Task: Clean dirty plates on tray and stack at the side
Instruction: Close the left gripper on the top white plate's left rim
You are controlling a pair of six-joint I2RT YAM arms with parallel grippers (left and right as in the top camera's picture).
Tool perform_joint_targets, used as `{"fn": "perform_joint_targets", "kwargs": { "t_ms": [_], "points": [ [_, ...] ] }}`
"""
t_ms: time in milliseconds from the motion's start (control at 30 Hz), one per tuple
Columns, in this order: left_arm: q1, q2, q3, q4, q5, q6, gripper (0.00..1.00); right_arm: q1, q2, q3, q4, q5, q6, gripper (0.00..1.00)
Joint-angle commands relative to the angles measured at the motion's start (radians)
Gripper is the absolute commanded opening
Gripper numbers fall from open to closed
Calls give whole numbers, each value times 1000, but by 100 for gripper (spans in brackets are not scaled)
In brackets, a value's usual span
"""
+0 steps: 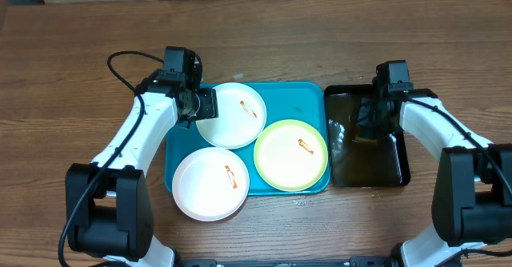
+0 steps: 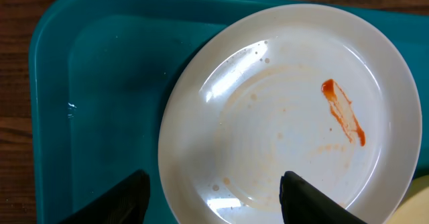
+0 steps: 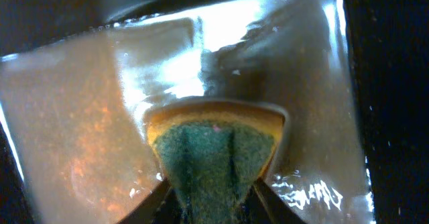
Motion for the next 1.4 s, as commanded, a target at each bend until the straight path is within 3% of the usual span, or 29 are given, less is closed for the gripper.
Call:
{"fn": "perform_joint_targets", "kwargs": {
  "t_ms": [0,433,567,767,933,1200,1300,1367],
  "points": [
    [-1,14,-8,9,-7,9,63,4,-1,9,4,-2,2,27],
    [4,121,-8,52,-11,10,55,4,-1,9,5,-2,1,28],
    [4,119,-3,59,-11,10,48,4,-1,9,5,-2,1,28],
    [4,119,4,60,-10,14,50,4,-1,9,5,-2,1,28],
    [6,118,80,-28,-11,19,53,4,-1,9,5,-2,1,29],
    [16,119,131,-140,-159,28,50,4,-1,9,5,-2,1,29],
    [14,119,110,-150,-159,10,38,4,-1,9,5,-2,1,29],
    [14,121,64,-115,-159,0,39,4,-1,9,5,-2,1,29]
  ]
}}
